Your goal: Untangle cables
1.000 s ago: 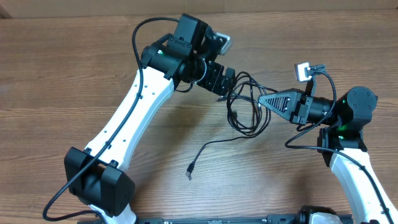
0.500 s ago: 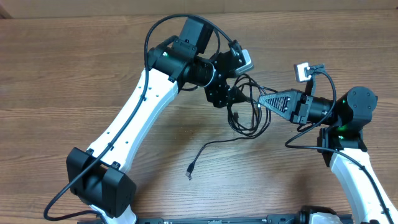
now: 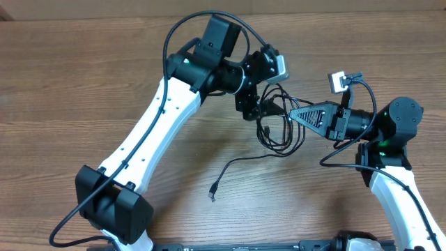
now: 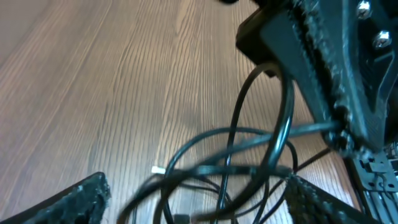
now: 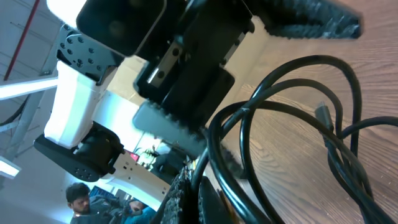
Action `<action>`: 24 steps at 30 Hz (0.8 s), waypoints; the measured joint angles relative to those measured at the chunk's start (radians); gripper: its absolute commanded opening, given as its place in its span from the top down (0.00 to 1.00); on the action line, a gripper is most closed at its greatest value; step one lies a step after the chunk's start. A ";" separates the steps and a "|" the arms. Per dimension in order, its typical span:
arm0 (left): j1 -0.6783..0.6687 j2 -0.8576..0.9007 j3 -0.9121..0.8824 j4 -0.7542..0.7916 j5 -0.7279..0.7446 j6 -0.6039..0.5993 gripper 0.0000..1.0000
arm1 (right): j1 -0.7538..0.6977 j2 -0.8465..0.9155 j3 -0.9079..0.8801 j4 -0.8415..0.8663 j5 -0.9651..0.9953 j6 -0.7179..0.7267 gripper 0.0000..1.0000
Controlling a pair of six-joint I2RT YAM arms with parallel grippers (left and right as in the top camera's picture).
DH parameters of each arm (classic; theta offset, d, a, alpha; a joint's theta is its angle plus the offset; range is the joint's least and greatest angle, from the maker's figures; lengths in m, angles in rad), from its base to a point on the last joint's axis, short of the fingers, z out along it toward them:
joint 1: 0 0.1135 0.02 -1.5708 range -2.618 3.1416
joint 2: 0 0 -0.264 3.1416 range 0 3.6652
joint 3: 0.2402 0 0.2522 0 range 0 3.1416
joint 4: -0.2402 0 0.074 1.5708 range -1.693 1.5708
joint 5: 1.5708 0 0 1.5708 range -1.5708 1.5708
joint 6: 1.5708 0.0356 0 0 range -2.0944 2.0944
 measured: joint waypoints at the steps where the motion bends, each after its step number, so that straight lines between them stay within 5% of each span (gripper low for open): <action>1: -0.007 0.000 0.000 0.010 0.000 0.000 0.02 | 0.000 0.000 0.000 0.000 -0.002 0.000 0.96; 5: -0.035 0.000 0.000 0.041 -0.006 0.006 0.13 | 0.000 0.000 0.000 0.000 -0.016 0.000 0.96; 8: -0.046 0.000 0.000 0.057 -0.020 0.011 0.68 | -0.001 0.000 0.000 0.000 -0.026 0.000 0.96; 9: -0.051 0.000 0.000 0.063 -0.027 0.011 0.96 | 0.000 0.000 0.000 0.000 -0.027 0.001 0.96; 19: -0.066 0.000 0.000 0.066 -0.081 -0.005 0.96 | -0.001 -0.001 0.000 0.001 -0.017 0.003 0.96; 22: -0.060 0.000 0.000 0.077 -0.089 -0.063 0.96 | -0.001 -0.001 0.000 0.000 -0.021 0.010 0.70; 24: -0.039 0.000 0.000 0.084 -0.096 -0.117 0.96 | 0.000 -0.002 0.000 0.003 -0.027 0.005 0.26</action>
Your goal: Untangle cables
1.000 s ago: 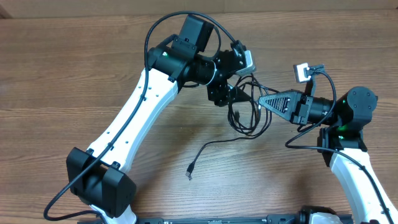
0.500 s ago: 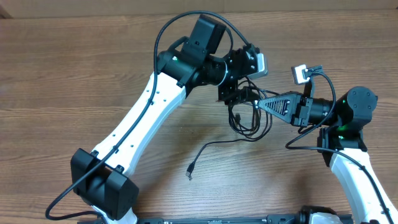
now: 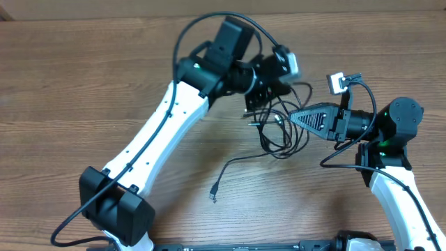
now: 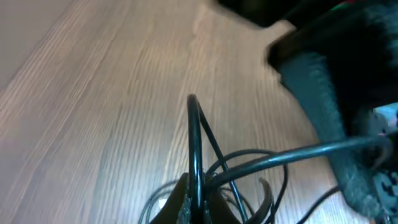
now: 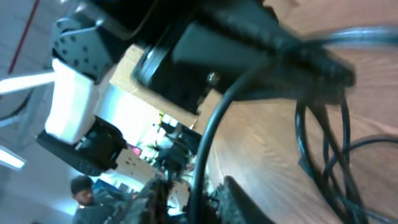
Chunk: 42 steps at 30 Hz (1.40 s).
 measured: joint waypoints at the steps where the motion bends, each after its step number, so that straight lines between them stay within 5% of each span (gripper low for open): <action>1: 0.023 0.000 0.000 -0.001 -0.004 -0.050 0.95 | 0.001 0.000 0.000 -0.001 -0.004 -0.002 0.12; 4: 0.095 -0.002 0.010 -0.002 0.002 -0.185 0.96 | 0.000 0.000 0.000 -0.002 -0.006 -0.004 0.00; 14: 0.255 -0.163 0.053 0.007 0.133 -0.394 0.96 | 0.000 0.000 0.000 -0.011 0.063 -0.010 0.00; 42: 0.245 -0.241 0.064 0.117 0.308 -0.484 0.96 | 0.000 0.000 0.000 -0.027 0.126 -0.066 0.01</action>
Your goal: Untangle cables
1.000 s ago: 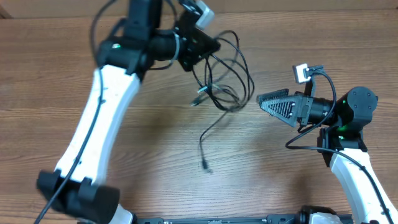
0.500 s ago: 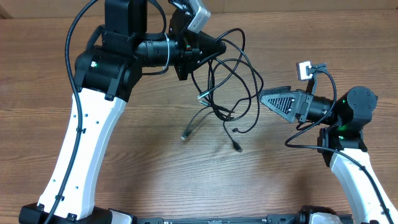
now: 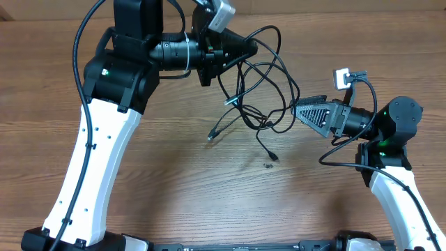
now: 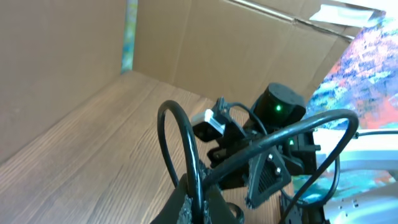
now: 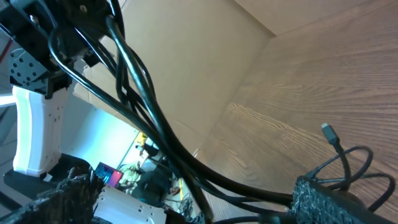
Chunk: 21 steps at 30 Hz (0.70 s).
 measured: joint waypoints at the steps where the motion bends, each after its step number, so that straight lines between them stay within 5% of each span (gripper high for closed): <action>1: -0.003 0.000 0.000 0.010 0.000 -0.010 0.96 | 0.000 0.001 0.000 0.000 0.000 -0.002 0.01; 21: -0.221 0.000 0.000 0.117 -0.269 -0.146 0.96 | 0.000 0.021 0.000 -0.067 0.060 -0.019 0.00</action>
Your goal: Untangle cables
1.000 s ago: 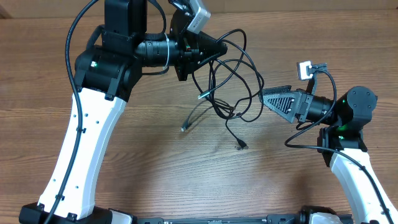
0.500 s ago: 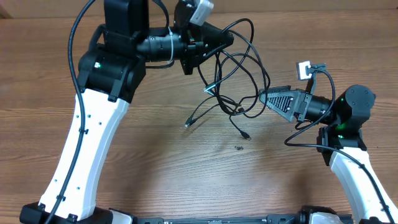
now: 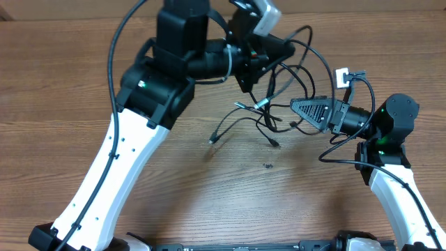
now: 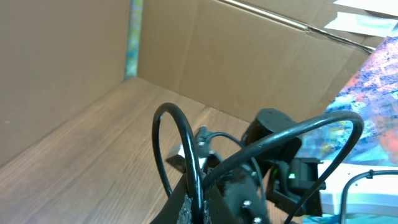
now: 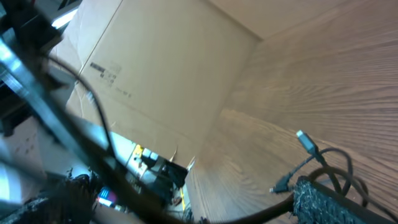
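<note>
A tangle of black cables (image 3: 275, 115) hangs over the wooden table (image 3: 83, 84) from my raised left gripper (image 3: 270, 50). In the left wrist view that gripper (image 4: 198, 208) is shut on one black cable (image 4: 189, 143) that loops up in front of it. To the right of the tangle my right gripper (image 3: 293, 106) points into it. Its fingers (image 5: 323, 199) stand wide apart around the gripper's middle (image 5: 193, 183), and a blurred cable runs across the gap. Loose plug ends (image 3: 211, 141) dangle near the table, one of them a plug (image 5: 305, 138).
A small dark speck (image 3: 267, 165) lies on the table below the tangle. Brown cardboard walls (image 4: 249, 68) stand behind the table. The left arm's white links (image 3: 118, 174) cross the left half of the table.
My left gripper, still shut on the cable, has moved right with the hanging tangle, which is now closer to the right gripper. The right gripper stays open in the same place.
First my left gripper stood open low over the tangle while the right was shut on a cable. Then the left was shut on a cable and the right jaws had parted. Later the left held the bundle high at the left; now it holds it further right.
</note>
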Action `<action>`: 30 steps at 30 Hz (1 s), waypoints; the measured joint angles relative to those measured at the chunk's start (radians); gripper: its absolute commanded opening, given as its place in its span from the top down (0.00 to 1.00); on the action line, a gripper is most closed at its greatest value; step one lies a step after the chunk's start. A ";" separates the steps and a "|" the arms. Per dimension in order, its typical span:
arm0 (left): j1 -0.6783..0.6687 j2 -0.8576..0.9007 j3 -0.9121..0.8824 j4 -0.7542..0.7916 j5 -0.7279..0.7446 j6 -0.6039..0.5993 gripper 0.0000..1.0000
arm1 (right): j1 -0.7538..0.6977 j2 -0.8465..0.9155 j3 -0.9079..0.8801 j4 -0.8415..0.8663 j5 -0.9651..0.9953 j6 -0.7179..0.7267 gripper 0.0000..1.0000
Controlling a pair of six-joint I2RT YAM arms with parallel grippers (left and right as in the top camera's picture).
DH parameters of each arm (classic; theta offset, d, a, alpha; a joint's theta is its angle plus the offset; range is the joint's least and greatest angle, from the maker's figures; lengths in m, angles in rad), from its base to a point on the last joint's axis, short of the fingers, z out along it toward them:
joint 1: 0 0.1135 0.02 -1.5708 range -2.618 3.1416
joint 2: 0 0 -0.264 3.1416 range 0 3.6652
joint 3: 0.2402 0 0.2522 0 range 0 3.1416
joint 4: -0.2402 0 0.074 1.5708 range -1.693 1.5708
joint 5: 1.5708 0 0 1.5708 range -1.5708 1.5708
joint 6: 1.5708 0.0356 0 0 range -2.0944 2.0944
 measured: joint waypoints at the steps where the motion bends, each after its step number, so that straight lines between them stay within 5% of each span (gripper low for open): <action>1: -0.009 0.000 0.000 0.000 -0.006 -0.003 0.96 | 0.000 0.000 0.000 -0.014 0.011 -0.003 0.00; 15: -0.027 0.000 0.000 0.002 -0.027 -0.058 0.96 | 0.001 0.000 0.000 -0.451 0.343 -0.178 0.00; 30: 0.124 0.019 -0.001 -0.019 0.089 -0.102 0.96 | -0.002 -0.006 0.001 -0.607 0.658 -0.203 0.00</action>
